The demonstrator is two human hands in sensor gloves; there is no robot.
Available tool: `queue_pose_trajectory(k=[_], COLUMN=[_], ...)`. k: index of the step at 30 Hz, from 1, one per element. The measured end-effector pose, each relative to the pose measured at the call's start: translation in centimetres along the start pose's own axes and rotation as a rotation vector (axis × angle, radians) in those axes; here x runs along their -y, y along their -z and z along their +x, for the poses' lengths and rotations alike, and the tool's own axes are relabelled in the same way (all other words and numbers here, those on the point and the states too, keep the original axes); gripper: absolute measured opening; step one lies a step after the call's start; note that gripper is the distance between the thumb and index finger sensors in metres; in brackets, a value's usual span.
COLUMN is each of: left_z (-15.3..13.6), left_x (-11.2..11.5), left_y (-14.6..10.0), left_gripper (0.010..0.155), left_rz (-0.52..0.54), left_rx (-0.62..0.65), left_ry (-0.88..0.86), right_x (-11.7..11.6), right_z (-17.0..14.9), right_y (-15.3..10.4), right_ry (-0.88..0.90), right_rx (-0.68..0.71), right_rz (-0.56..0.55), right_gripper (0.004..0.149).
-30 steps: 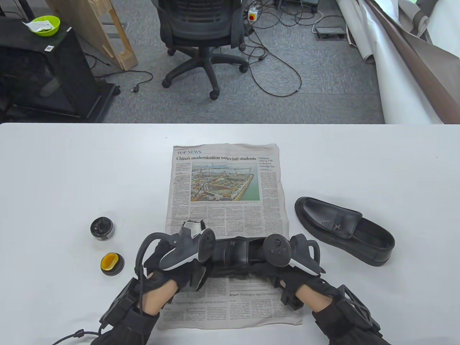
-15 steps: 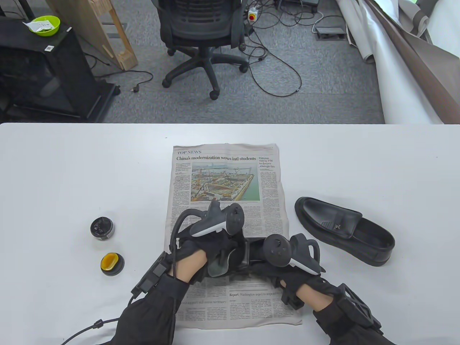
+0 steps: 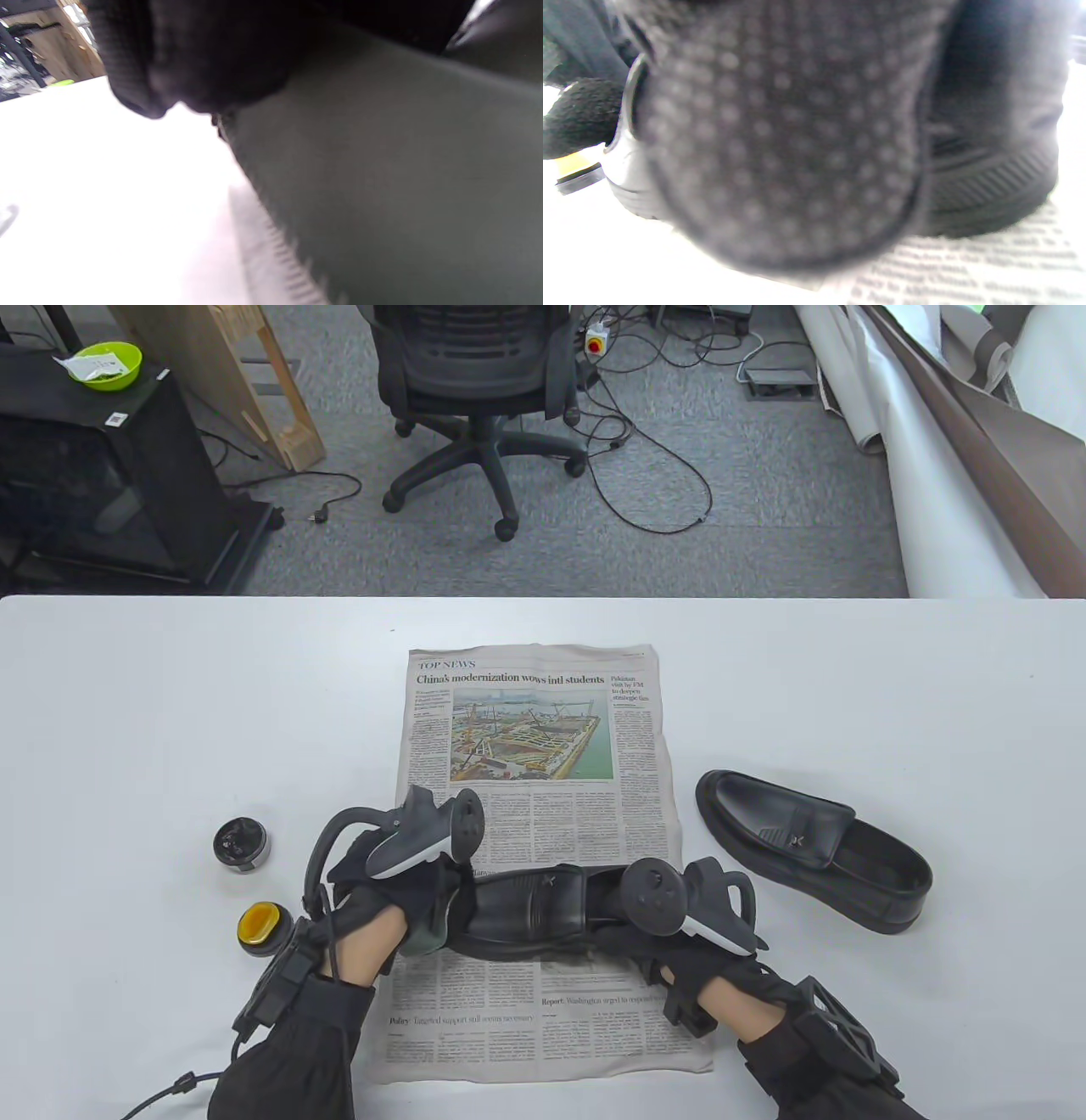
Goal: Dip and apply built-in sponge shoe polish on shoes
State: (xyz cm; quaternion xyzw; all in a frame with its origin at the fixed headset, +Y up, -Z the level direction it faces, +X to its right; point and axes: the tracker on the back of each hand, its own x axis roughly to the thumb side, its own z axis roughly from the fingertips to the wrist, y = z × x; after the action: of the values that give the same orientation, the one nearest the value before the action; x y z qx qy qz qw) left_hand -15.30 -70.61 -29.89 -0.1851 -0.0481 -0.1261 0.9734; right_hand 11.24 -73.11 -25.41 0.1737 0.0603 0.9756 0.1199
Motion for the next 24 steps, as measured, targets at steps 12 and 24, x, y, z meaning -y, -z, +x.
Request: queue_pose_trajectory(k=[12,24], left_z=[8.7,4.0], left_x=[-1.4,0.1], left_y=[-3.6,-2.3], left_gripper=[0.062,0.062], left_rz=[0.226,0.034], left_rx=[0.424,0.244], left_ry=[-0.198,-0.058], right_x=[0.0,0.0], right_z=[0.0,-0.1], right_y=[0.0,0.0], right_ry=[-0.003,-0.001], right_rx=[-0.001,0.012], right_rz=[-0.001,0.009], right_gripper=[0.044,0.044])
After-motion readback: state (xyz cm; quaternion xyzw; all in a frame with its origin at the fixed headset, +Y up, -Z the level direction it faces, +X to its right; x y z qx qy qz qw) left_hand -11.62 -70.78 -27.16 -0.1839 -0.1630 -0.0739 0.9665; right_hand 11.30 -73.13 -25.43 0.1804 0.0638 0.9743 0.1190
